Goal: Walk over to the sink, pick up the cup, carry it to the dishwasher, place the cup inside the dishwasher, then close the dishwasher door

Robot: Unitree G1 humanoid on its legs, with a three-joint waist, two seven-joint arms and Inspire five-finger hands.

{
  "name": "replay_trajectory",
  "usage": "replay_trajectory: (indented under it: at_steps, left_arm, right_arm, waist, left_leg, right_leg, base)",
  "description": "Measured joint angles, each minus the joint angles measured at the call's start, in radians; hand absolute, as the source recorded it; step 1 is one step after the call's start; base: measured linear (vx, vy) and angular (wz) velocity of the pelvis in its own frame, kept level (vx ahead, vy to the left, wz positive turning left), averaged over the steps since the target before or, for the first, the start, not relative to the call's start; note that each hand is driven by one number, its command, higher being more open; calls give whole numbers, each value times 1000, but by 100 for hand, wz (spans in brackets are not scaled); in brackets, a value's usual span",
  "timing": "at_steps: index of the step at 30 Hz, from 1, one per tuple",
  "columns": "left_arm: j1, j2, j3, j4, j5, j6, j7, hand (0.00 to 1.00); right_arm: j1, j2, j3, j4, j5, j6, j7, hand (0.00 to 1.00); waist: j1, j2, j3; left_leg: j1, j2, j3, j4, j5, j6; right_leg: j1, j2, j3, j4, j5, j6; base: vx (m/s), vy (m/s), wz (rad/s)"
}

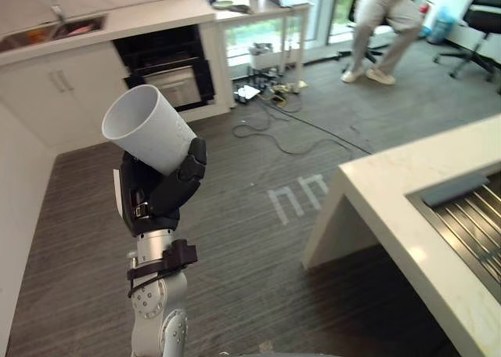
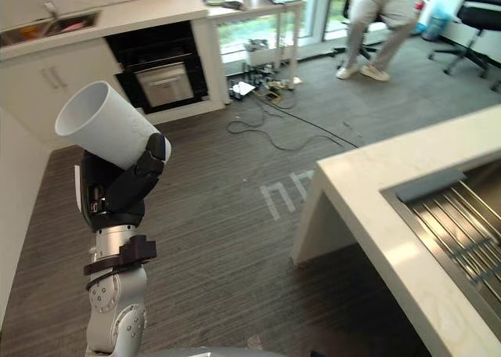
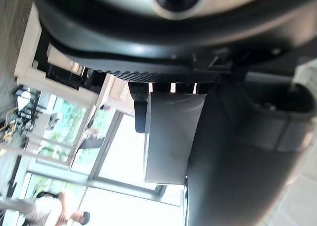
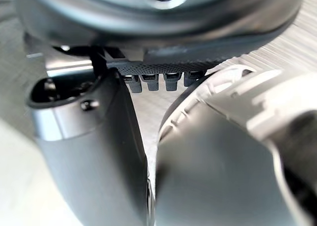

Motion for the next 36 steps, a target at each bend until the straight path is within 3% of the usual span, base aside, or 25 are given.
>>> replay_trajectory:
  at_steps: [1,2,3,4,5,7,8,9,10,11,13,15,16,17,18,20,21,25,27,32,33,34,35,36]
  left_arm:
    - [0,1,-39,-4,-13,8,-4,0]
    - [-1,6,-62,-3,-21,5,-6,0]
    - [-10,24,-103,9,-29,2,-9,0]
    - [-38,44,-167,49,-27,-10,-14,0]
    - [-50,54,-213,84,-25,-14,-17,0]
    - [-55,56,-238,122,15,-15,-16,0]
    - [-69,60,-255,151,46,-16,-15,0]
    - [-80,64,-267,169,55,-16,-15,0]
    - [-101,75,-296,200,78,-17,-16,0]
    - [-114,87,-327,218,93,-17,-18,0]
    - [-119,93,-367,223,116,-18,-18,0]
    - [-131,113,-406,211,148,-27,-33,0]
    - [-149,121,-421,197,173,-31,-45,0]
    - [-158,120,-426,191,181,-31,-50,0]
    - [-180,121,-427,177,188,-31,-63,0]
    - [-215,122,-411,175,210,-31,-74,0]
    - [-98,53,-329,60,208,-57,-136,0]
    - [-97,64,-333,60,208,-57,-138,0]
    - [-93,70,-332,60,197,-57,-149,0]
    - [-59,83,-325,82,72,-36,-212,0]
    - [-48,78,-329,96,37,-36,-235,0]
    - [-45,79,-328,106,18,-37,-244,0]
    - [-39,84,-322,143,-22,-35,-254,0]
    - [-19,85,-301,169,-62,-31,-268,0]
  right_arm:
    - [24,-13,-7,-59,-11,-4,-5,100]
    - [29,-10,-18,-82,-7,-7,-4,100]
    - [30,2,-21,-105,10,-4,0,100]
    - [22,25,-19,-120,47,-6,6,100]
    - [-9,45,-4,-116,69,-6,14,100]
    - [-63,59,31,-120,62,-14,16,100]
    - [-86,63,33,-139,70,-13,34,100]
    - [-91,67,34,-148,70,-12,44,100]
    - [-97,72,36,-169,72,-6,61,100]
    - [-99,79,37,-187,70,-2,75,100]
    - [-94,79,39,-210,58,1,101,100]
    - [-73,95,42,-233,48,5,110,100]
    - [-65,101,39,-240,48,5,110,100]
    - [-64,96,38,-243,48,5,110,100]
    - [-64,85,38,-251,48,13,107,100]
    - [-56,93,38,-256,47,15,103,100]
    - [81,85,114,-356,-33,59,167,100]
    - [81,85,115,-352,-33,52,166,100]
    - [78,85,118,-350,-33,51,165,100]
    - [55,82,147,-311,-29,50,165,100]
    - [49,66,163,-300,-20,50,167,100]
    - [42,61,168,-292,-15,46,167,100]
    - [24,59,172,-266,-11,42,167,100]
    - [1,50,197,-240,-10,43,167,100]
  waist:
    - [-20,-2,4]
    - [-36,-3,3]
    - [-62,-1,2]
    - [-68,-1,2]
    - [-59,-1,1]
    - [-54,5,1]
    - [-60,14,2]
    - [-66,20,4]
    - [-80,22,8]
    - [-83,16,18]
    - [-85,4,34]
    - [-100,-36,17]
    - [-107,-45,17]
    - [-110,-33,16]
    - [-104,-13,16]
    - [-96,-13,20]
    - [-106,-50,-104]
    - [-106,-51,-104]
    - [-100,-58,-104]
    - [-70,-86,-86]
    - [-50,-75,-78]
    - [-49,-82,-76]
    - [-49,-94,-72]
    - [-44,-112,-57]
  left_leg:
    - [10,-25,-103,-4,1,23]
    - [7,-28,-156,-3,4,31]
    - [-4,-25,-237,2,10,42]
    - [-16,-25,-316,3,20,46]
    - [-18,-33,-365,2,23,44]
    - [-16,-50,-413,-12,17,32]
    - [-11,-50,-446,-26,12,38]
    - [-8,-47,-460,-29,11,39]
    - [7,-45,-488,-32,7,40]
    - [45,-46,-496,-33,-3,33]
    - [105,-47,-505,6,-57,7]
    - [118,-68,-525,77,-130,-26]
    - [119,-65,-543,117,-178,-36]
    - [119,-52,-552,130,-194,-46]
    - [118,-21,-557,149,-204,-60]
    - [150,13,-563,161,-197,-82]
    - [115,68,-619,187,-242,-103]
    - [91,59,-609,199,-242,-105]
    - [65,64,-594,202,-223,-124]
    - [35,78,-471,190,-159,-103]
    - [37,101,-449,169,-155,-101]
    - [36,103,-440,162,-156,-102]
    - [30,113,-413,179,-169,-122]
    - [4,123,-381,285,-206,-120]
  right_leg:
    - [-33,-55,175,129,45,-137]
    - [-64,-41,290,148,22,-109]
    - [-120,43,482,120,-60,-15]
    - [-189,158,674,64,-126,24]
    - [-252,229,792,6,-170,30]
    - [-383,301,942,-61,-195,32]
    - [-483,362,1054,-103,-191,36]
    - [-527,392,1106,-133,-175,39]
    - [-596,433,1185,-211,-107,52]
    - [-640,442,1209,-268,-26,59]
    - [-670,440,1201,-312,55,54]
    - [-667,404,1204,-340,99,50]
    - [-665,402,1220,-319,226,5]
    - [-665,413,1218,-306,236,-19]
    - [-661,432,1191,-286,206,-58]
    - [-633,450,1162,-247,148,-81]
    - [-582,525,1219,-135,-11,-93]
    - [-587,507,1209,-159,28,-77]
    - [-595,495,1177,-188,44,-75]
    - [-554,493,1132,-337,88,-74]
    - [-563,476,1089,-280,45,-90]
    - [-573,453,1085,-215,23,-92]
    - [-563,409,1088,-106,-43,-49]
    - [-524,380,1099,-62,-128,-5]
  base:
    - [141,88,172]
    - [144,54,228]
    - [149,-51,232]
    - [152,-77,242]
    - [155,-69,175]
    - [167,-17,88]
    - [207,-9,68]
    - [227,-38,76]
    - [276,-78,65]
    - [269,-89,53]
    - [320,-112,30]
    - [381,-150,63]
    - [335,-165,66]
    - [391,-212,63]
    - [350,-217,41]
    - [257,-166,27]
    - [0,0,0]
    - [-112,81,-4]
    - [-52,59,5]
    - [-25,42,14]
    - [-8,30,29]
    - [25,41,48]
    - [81,15,64]
    - [96,4,57]
